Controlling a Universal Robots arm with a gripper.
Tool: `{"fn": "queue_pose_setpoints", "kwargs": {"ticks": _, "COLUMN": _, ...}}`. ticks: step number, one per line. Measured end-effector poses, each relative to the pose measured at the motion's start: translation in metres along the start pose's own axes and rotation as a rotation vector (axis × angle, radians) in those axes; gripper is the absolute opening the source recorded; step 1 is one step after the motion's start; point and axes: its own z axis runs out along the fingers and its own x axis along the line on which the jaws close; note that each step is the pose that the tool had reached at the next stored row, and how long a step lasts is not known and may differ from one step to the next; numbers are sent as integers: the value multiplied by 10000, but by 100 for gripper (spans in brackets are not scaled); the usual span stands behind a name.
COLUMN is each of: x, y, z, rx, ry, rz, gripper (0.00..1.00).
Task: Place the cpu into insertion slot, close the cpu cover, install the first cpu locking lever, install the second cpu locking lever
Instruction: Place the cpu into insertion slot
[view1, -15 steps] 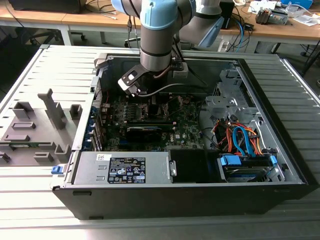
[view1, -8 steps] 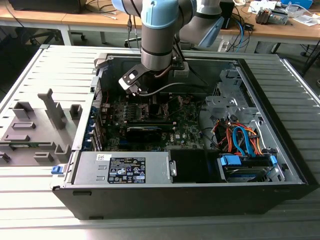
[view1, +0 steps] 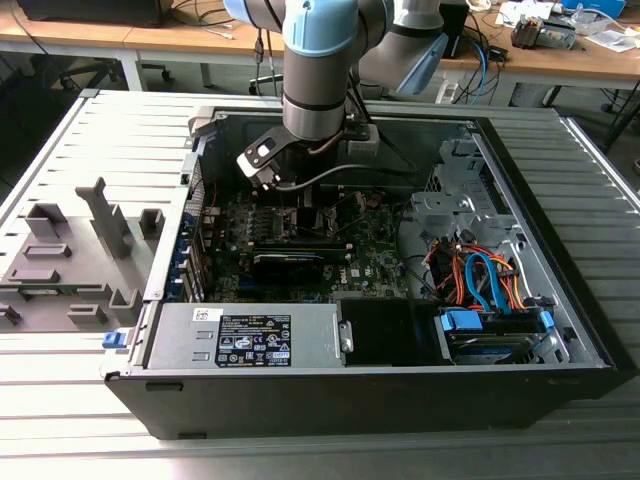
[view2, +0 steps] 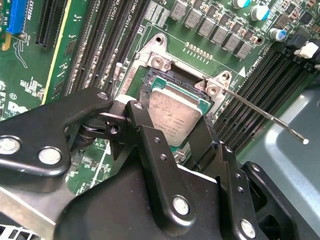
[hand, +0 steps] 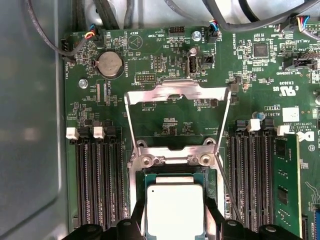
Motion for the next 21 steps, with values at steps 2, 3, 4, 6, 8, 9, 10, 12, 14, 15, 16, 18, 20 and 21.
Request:
{"fn": "queue_pose_setpoints", "kwargs": {"ticks": 2, "x": -8, "y": 3, "z": 0, "rx": 0, "ry": 1, "rz": 1, "gripper": 55}}
{"fn": "queue_pose_setpoints", "kwargs": {"ticks": 3, "x": -18, "y": 4, "z": 0, "rx": 0, "ry": 1, "rz": 2, "gripper": 55}}
{"fn": "queue_pose_setpoints", "kwargs": {"ticks": 4, "x": -18, "y": 4, "z": 0, "rx": 0, "ry": 1, "rz": 3, "gripper": 55}}
{"fn": "queue_pose_setpoints", "kwargs": {"ticks": 6, "x": -19, "y": 4, "z": 0, "rx": 0, "ry": 1, "rz": 1, "gripper": 55}}
{"fn": "queue_pose_setpoints", "kwargs": {"ticks": 8, "x": -19, "y": 4, "z": 0, "rx": 0, "ry": 1, "rz": 2, "gripper": 55}}
{"fn": "queue_pose_setpoints", "kwargs": {"ticks": 9, "x": -19, "y": 4, "z": 0, "rx": 0, "ry": 1, "rz": 2, "gripper": 55}}
{"fn": "queue_pose_setpoints", "kwargs": {"ticks": 10, "x": -19, "y": 4, "z": 0, "rx": 0, "ry": 1, "rz": 2, "gripper": 55}}
{"fn": "queue_pose_setpoints", "kwargs": {"ticks": 12, "x": -19, "y": 4, "z": 0, "rx": 0, "ry": 1, "rz": 2, "gripper": 55}}
{"fn": "queue_pose_setpoints", "kwargs": {"ticks": 14, "x": -19, "y": 4, "z": 0, "rx": 0, "ry": 1, "rz": 2, "gripper": 55}}
{"fn": "queue_pose_setpoints", "kwargs": {"ticks": 15, "x": -19, "y": 4, "z": 0, "rx": 0, "ry": 1, "rz": 2, "gripper": 55}}
{"fn": "queue_pose_setpoints", "kwargs": {"ticks": 16, "x": -19, "y": 4, "z": 0, "rx": 0, "ry": 1, "rz": -6, "gripper": 55}}
{"fn": "queue_pose_setpoints", "kwargs": {"ticks": 18, "x": -19, "y": 4, "z": 1, "rx": 1, "ry": -1, "rz": -76, "gripper": 55}}
{"fn": "queue_pose_setpoints", "kwargs": {"ticks": 20, "x": -19, "y": 4, "z": 1, "rx": 0, "ry": -4, "rz": -214, "gripper": 55}}
{"fn": "queue_pose_setpoints", "kwargs": {"ticks": 21, "x": -18, "y": 5, "z": 2, "rx": 0, "ry": -3, "rz": -228, "gripper": 55}}
